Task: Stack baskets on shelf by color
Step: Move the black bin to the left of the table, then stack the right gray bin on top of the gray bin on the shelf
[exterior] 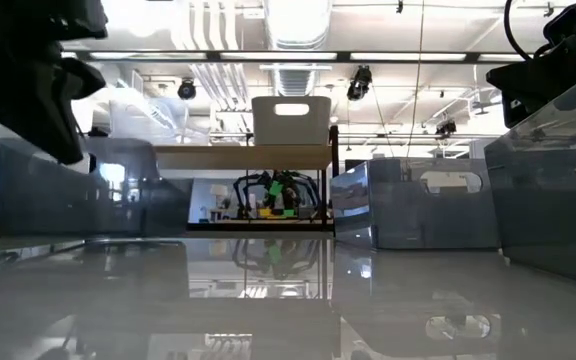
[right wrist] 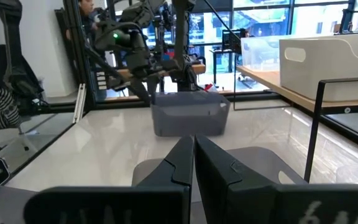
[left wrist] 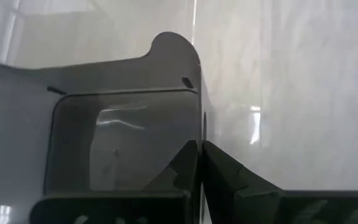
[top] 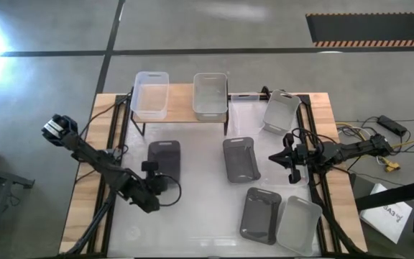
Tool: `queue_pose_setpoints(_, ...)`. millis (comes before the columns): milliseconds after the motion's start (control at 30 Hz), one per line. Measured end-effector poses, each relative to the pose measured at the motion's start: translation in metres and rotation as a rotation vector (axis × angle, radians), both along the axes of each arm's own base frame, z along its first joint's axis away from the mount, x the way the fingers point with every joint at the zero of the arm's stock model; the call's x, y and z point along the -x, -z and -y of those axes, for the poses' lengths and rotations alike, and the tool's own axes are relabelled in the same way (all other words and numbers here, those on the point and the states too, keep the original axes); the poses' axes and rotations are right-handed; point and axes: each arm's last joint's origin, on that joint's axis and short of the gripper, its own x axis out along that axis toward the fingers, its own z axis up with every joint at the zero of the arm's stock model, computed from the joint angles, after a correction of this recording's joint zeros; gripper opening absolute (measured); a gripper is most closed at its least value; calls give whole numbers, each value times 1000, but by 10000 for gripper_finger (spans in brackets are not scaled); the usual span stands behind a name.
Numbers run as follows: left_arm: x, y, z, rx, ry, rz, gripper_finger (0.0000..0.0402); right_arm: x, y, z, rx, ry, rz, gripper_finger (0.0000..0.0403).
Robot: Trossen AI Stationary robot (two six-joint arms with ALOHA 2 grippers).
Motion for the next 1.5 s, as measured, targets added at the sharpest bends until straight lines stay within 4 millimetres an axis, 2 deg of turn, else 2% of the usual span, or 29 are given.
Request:
queue_pose_setpoints(133, 1, 7, -7, -27, -8, -28, 0, 0, 0, 0, 0, 0, 0, 9)
queue_pose_setpoints(367, -1, 6, -9, -34, 2, -34, 4, 0, 0, 0, 0, 0, 0, 9)
queue_pose_setpoints(567, 2, 5, -10, -16, 10, -57, 65, 0, 0, 0, 0, 0, 0, 9)
queue_pose_setpoints(733, 4, -18, -10, 64, 15, -22, 128, 0, 0, 0, 0, 0, 0, 9)
queue_pose_setpoints(900, 2, -53, -9, 224, -92, 147, 150, 0, 0, 0, 0, 0, 0, 9)
queue_pose_setpoints(1067, -17, -71, 12, 229, 29, 496, 145, 0, 0, 0, 0, 0, 0, 9)
queue_pose_setpoints(1233, -44, -71, 45, 173, 238, 822, 143, 0, 0, 0, -1, 7, 4, 9)
queue_pose_setpoints(1367, -62, -54, 69, 110, 320, 963, 143, 0, -3, 2, -31, 52, 33, 9)
queue_pose_setpoints(1500, -79, -23, 84, 94, 332, 979, 143, 0, -4, 1, -210, 42, 35, 9)
